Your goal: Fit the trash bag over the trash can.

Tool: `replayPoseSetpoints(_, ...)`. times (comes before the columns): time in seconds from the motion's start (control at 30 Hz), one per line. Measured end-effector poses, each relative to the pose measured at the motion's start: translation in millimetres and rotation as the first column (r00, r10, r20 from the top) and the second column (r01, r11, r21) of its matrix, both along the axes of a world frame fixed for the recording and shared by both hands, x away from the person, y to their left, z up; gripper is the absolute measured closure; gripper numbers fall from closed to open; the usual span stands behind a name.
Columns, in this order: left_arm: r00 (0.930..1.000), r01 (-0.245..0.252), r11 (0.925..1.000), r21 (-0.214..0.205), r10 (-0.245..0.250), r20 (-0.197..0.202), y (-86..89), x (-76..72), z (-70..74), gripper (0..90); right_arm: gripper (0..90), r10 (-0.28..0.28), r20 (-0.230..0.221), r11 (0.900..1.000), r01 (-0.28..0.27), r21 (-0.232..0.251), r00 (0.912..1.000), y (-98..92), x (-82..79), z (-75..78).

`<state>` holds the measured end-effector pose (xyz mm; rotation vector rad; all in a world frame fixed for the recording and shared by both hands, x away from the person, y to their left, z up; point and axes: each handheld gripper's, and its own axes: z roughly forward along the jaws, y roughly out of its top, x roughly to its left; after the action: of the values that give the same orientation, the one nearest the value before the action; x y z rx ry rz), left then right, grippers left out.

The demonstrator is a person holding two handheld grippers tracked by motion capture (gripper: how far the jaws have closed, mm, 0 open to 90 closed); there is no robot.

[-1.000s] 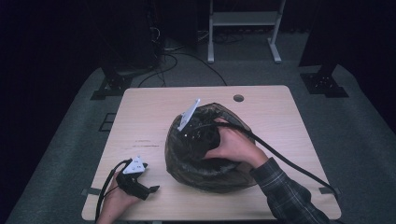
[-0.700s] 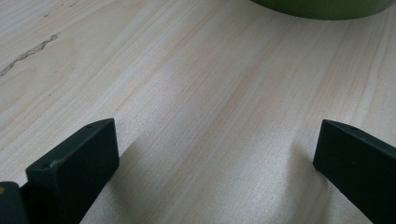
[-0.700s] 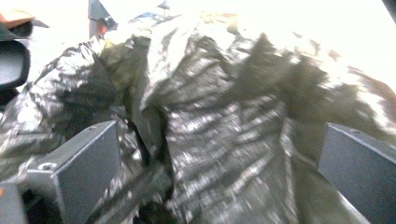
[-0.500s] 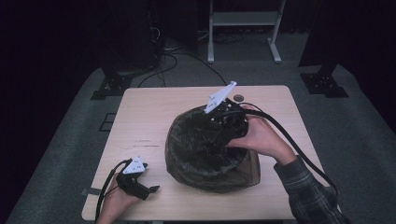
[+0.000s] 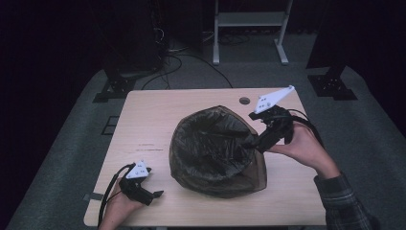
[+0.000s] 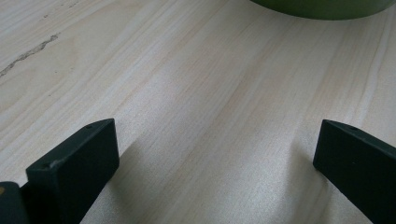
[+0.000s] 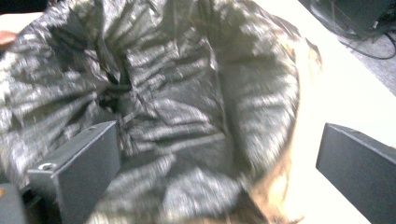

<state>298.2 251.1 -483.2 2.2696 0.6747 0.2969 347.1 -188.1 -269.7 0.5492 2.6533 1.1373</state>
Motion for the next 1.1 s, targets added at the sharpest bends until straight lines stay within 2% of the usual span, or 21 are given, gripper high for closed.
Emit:
replayPoseSetpoints(0.3, 1.0, 0.0, 1.0, 0.0, 0.0, 0.0, 0.0, 0.0, 0.0, 0.0, 0.0, -0.072, 0.005, 0.9951, 0.071, 0.068, 0.9974, -44.2, -10.0, -10.5)
replayPoseSetpoints(0.4, 1.0, 0.0, 1.0, 0.001, 0.0, 0.0, 0.0, 0.0, 0.1, 0.0, 0.0, -0.086, 0.022, 0.9918, 0.083, 0.097, 0.9961, -58.6, -14.9, -18.6)
replayPoseSetpoints(0.53, 1.0, -0.001, 1.0, 0.0, 0.001, 0.0, -0.1, 0.0, 0.0, 0.0, 0.0, -0.112, 0.017, 0.987, 0.109, 0.118, 0.9936, -73.9, -18.8, -30.8)
replayPoseSetpoints(0.7, 1.0, 0.0, 1.0, 0.001, 0.0, -0.001, 0.0, 0.0, 0.1, 0.0, 0.0, -0.145, 0.009, 0.9787, 0.142, 0.148, 0.9894, -92.7, -24.7, -51.9)
replayPoseSetpoints(0.8, 1.0, 0.0, 1.0, 0.002, 0.0, -0.001, 0.0, 0.0, 0.2, 0.0, 0.0, -0.174, 0.012, 0.9698, 0.169, 0.176, 0.9847, -104.0, -29.3, -66.6)
replayPoseSetpoints(0.93, 1.0, 0.0, 1.0, 0.002, 0.0, -0.001, 0.0, 0.0, 0.2, 0.0, 0.0, -0.205, 0.009, 0.9566, 0.198, 0.214, 0.9788, -119.2, -34.6, -90.7)
replayPoseSetpoints(1.1, 1.0, -0.001, 1.0, 0.001, 0.001, -0.001, 0.0, -0.1, 0.1, 0.0, 0.0, -0.232, -0.002, 0.9469, 0.227, 0.228, 0.9727, -132.4, -38.1, -122.1)
